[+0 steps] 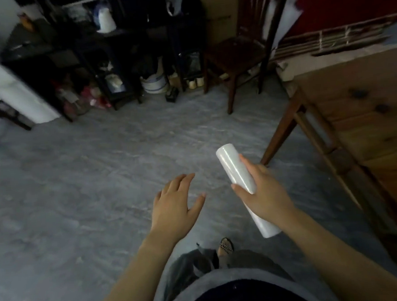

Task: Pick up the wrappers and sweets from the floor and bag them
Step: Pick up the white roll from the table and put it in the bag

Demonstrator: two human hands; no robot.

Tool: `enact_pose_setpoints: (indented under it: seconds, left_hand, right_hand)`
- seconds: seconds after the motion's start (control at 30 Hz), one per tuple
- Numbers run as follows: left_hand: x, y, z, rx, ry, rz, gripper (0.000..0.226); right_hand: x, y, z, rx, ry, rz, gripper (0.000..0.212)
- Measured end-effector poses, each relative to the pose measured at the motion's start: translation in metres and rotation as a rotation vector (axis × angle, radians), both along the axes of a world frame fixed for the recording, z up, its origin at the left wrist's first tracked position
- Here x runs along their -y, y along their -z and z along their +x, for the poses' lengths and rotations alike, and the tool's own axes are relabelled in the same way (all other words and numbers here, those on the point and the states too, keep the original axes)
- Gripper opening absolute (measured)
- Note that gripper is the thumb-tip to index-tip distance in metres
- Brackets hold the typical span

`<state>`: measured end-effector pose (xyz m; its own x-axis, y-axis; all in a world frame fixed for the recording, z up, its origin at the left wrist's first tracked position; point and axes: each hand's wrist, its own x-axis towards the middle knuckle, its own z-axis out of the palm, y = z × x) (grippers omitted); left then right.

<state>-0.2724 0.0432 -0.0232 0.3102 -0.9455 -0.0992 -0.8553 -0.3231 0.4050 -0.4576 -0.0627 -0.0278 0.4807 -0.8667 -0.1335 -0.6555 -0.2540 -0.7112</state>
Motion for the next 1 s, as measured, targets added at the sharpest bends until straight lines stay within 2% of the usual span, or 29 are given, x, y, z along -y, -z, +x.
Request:
enact_pose_setpoints:
  seconds: [0.13,0.27,0.47,0.67,0.77,0.87,1.0]
  left_hand:
    - [0.078,-0.005,0.013,0.011,0.121,-0.007,0.07]
    - [0.182,-0.004,0.014,0.062,0.378,0.009,0.071]
    - [0.327,-0.008,-0.027,0.048,0.742,-0.025,0.069]
    - [0.42,-0.014,-0.127,0.02,1.222,-0.051,0.069]
    - [0.437,-0.017,-0.193,0.014,1.424,-0.091,0.065]
    - [0.441,-0.021,-0.266,-0.046,1.577,-0.12,0.057]
    - [0.442,-0.02,-0.352,-0.131,1.631,-0.062,0.052]
  right_hand:
    - [0.05,-0.007,0.001,0.017,0.123,-0.023,0.069]
    - [0.101,-0.006,-0.014,-0.011,0.318,-0.023,0.069]
    - [0.157,-0.015,-0.05,-0.023,0.75,-0.01,0.066]
    - [0.169,-0.022,-0.1,-0.005,1.15,-0.056,0.067]
    - [0.154,-0.032,-0.14,-0.054,1.322,-0.168,0.067]
    - [0.138,-0.044,-0.194,-0.054,1.461,-0.259,0.062]
    - [0.126,-0.05,-0.266,-0.07,1.556,-0.36,0.06]
